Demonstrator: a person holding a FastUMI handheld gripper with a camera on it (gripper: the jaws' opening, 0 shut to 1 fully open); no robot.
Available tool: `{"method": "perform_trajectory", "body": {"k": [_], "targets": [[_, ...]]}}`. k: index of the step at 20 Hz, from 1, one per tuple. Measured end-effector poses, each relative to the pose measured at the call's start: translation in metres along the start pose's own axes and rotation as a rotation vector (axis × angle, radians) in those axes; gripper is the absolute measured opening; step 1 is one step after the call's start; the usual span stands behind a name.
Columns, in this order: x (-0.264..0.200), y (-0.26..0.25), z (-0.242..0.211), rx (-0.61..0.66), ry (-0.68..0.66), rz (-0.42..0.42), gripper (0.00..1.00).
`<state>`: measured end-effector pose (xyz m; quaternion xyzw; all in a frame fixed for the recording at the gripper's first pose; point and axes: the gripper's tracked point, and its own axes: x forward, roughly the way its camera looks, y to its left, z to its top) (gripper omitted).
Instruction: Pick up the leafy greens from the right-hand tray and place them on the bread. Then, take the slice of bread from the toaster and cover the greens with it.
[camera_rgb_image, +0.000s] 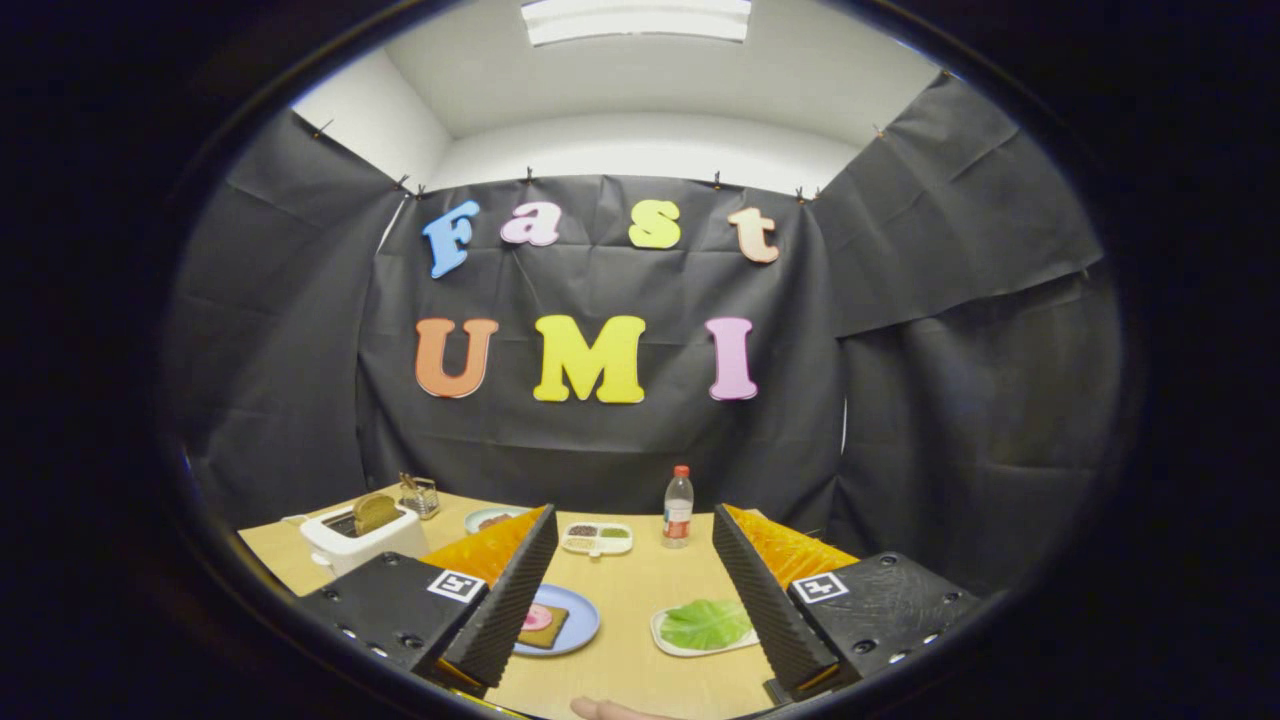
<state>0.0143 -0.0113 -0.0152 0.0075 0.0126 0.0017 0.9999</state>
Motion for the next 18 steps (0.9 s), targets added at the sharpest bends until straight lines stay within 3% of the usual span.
{"method": "perform_trajectory", "body": {"k": [3,10,18], "targets": [[0.009,-0.006,-0.005,0.011,0.009,0.014,0.95],[0.077,-0.067,-0.051,0.023,0.146,-0.06,0.95],[0.165,-0.147,-0.194,0.013,0.472,-0.164,0.95]]}}
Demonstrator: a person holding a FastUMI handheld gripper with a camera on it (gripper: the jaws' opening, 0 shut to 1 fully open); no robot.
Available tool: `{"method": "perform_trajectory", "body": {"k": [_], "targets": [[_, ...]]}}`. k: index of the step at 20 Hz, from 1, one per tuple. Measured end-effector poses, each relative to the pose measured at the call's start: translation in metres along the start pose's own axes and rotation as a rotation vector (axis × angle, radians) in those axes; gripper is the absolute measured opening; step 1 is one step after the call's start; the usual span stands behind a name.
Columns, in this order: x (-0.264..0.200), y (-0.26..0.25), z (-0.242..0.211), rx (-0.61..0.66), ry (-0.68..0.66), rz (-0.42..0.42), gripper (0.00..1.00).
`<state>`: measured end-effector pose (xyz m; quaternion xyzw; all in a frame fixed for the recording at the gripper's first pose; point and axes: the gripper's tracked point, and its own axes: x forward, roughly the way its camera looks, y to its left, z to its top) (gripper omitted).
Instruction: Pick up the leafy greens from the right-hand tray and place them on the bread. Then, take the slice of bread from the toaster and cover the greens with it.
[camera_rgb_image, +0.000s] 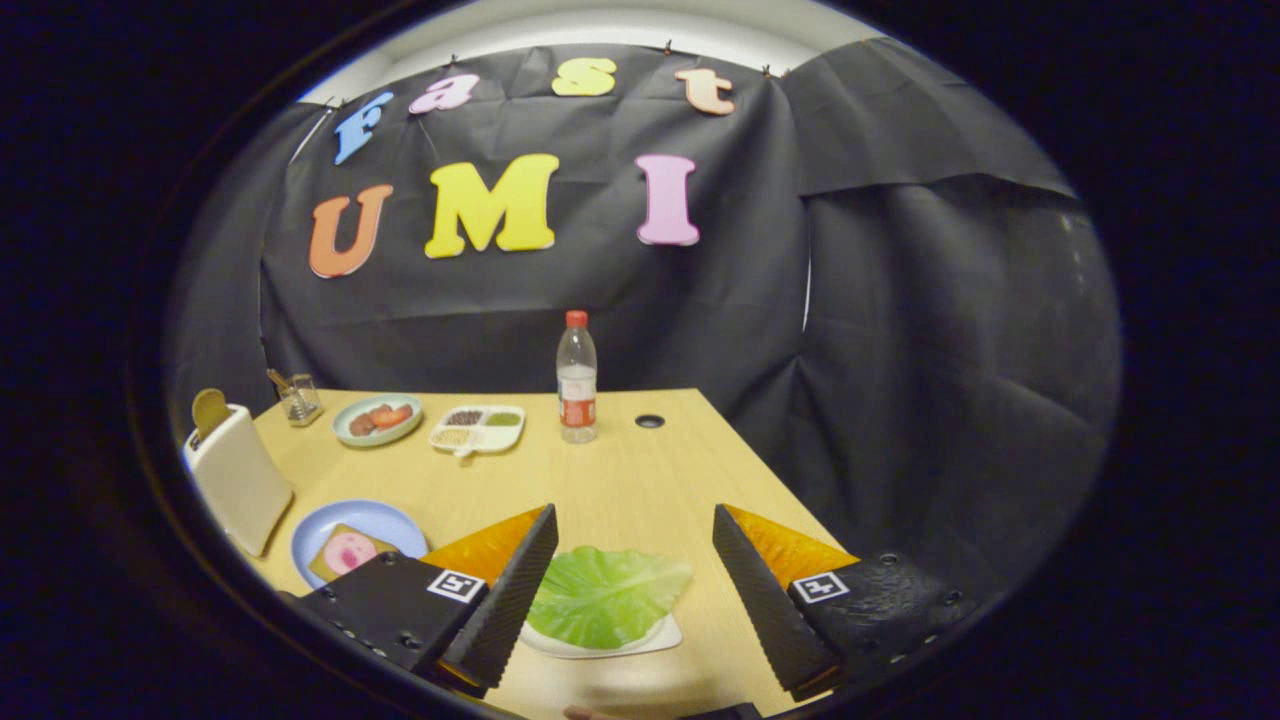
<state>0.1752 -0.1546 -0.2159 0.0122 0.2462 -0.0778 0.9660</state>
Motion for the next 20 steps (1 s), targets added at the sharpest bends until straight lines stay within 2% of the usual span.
{"method": "perform_trajectory", "body": {"k": [4,10,14,15,17,20], "targets": [[0.051,-0.02,-0.05,0.019,0.186,-0.019,0.95],[0.08,-0.016,-0.082,-0.019,0.321,0.006,0.94],[0.079,-0.008,-0.082,-0.053,0.314,0.035,0.61],[0.078,-0.006,-0.081,-0.064,0.315,0.036,0.56],[0.075,-0.005,-0.079,-0.08,0.316,0.031,0.35],[0.063,-0.005,-0.065,-0.062,0.286,0.041,0.13]]}}
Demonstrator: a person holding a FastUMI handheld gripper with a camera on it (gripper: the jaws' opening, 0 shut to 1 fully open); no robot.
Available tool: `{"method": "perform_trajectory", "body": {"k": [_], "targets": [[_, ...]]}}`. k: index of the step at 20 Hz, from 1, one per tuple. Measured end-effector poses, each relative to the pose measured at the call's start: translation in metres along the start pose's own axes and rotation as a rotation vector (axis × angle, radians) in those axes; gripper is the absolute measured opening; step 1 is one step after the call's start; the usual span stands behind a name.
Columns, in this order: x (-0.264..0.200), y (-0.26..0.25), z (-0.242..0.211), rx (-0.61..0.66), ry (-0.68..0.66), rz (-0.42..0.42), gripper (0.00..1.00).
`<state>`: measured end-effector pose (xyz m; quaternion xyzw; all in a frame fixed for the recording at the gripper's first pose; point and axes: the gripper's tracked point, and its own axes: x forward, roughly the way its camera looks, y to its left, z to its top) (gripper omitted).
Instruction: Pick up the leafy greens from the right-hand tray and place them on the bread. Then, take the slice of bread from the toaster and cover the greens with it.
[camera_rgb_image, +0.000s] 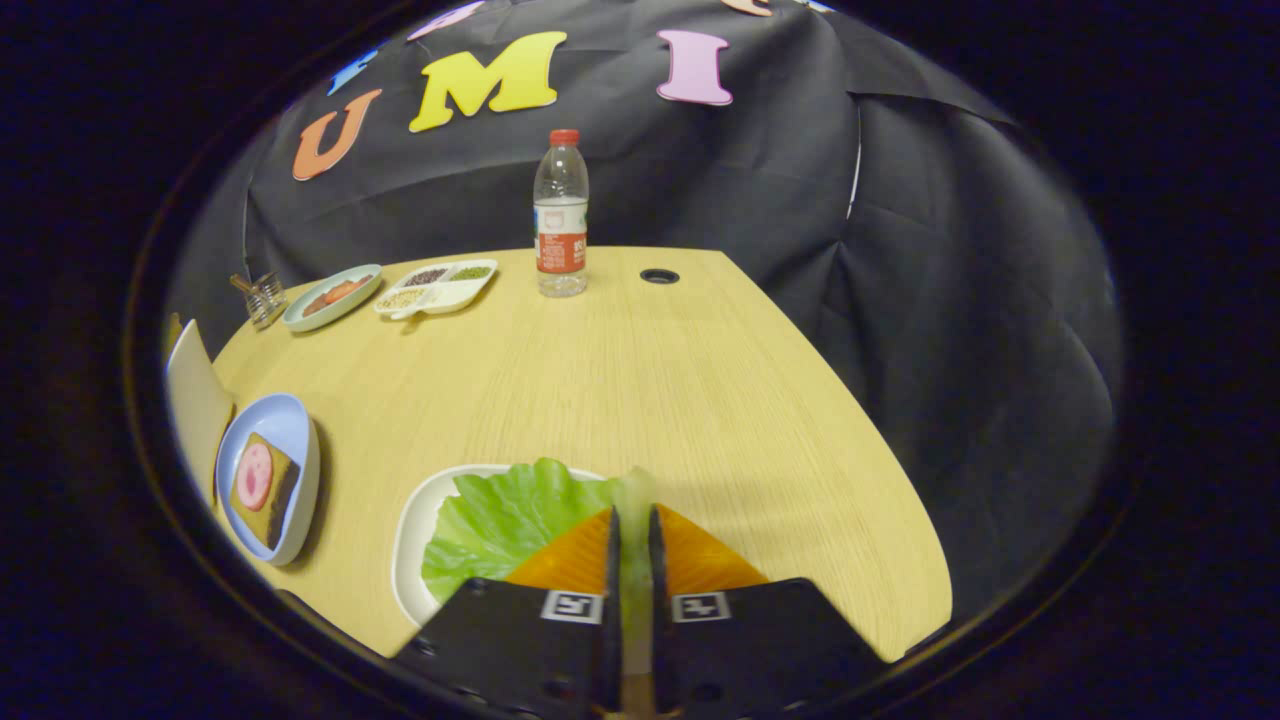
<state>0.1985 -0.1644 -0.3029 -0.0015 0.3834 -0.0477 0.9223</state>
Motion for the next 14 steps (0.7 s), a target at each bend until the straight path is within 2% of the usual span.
{"method": "perform_trajectory", "body": {"k": [1,4,5,14], "targets": [[-0.006,0.002,0.0,0.0,-0.015,0.011,0.06],[-0.025,0.003,0.011,-0.003,-0.051,0.014,0.06],[-0.034,0.006,0.013,0.001,-0.066,0.018,0.0],[-0.114,0.042,0.046,-0.005,-0.206,0.013,0.0]]}}
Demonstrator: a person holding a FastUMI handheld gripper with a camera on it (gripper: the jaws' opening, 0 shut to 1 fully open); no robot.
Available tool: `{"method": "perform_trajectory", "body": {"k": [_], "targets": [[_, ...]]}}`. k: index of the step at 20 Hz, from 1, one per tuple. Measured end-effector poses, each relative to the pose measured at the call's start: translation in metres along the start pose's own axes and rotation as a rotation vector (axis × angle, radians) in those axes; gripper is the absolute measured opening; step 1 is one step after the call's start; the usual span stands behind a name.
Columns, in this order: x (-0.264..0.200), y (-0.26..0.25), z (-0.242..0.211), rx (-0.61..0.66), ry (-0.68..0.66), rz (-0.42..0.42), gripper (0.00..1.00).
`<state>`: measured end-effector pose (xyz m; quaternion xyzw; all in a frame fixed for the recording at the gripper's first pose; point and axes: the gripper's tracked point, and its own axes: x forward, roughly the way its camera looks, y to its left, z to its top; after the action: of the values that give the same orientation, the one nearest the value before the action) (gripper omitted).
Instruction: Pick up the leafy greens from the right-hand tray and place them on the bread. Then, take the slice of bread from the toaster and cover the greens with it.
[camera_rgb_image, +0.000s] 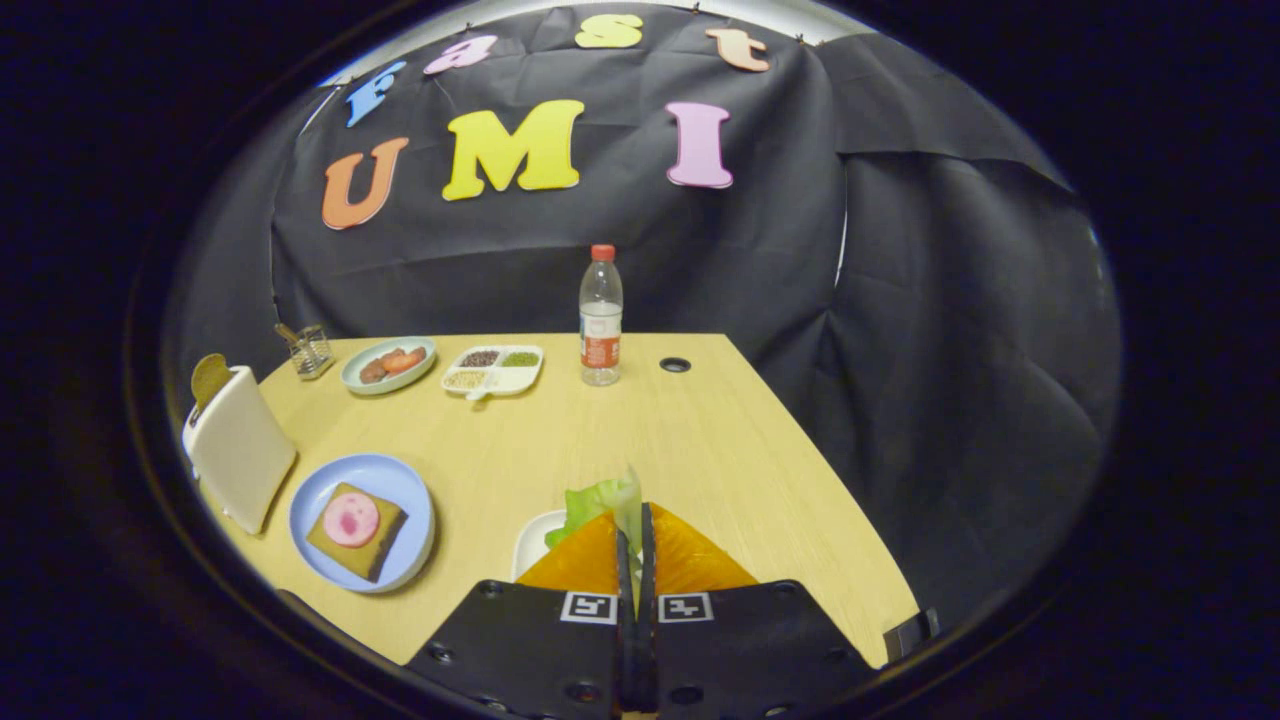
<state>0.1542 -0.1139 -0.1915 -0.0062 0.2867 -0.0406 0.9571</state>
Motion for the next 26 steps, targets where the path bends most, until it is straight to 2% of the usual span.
{"method": "perform_trajectory", "body": {"k": [8,16,21,26], "targets": [[-0.04,0.096,0.018,-0.058,-0.074,0.026,0.0],[-0.06,0.216,0.011,-0.08,-0.12,0.147,0.0],[-0.047,0.272,-0.011,-0.038,-0.093,0.236,0.0],[-0.013,0.278,-0.038,-0.018,-0.025,0.247,0.0]]}}
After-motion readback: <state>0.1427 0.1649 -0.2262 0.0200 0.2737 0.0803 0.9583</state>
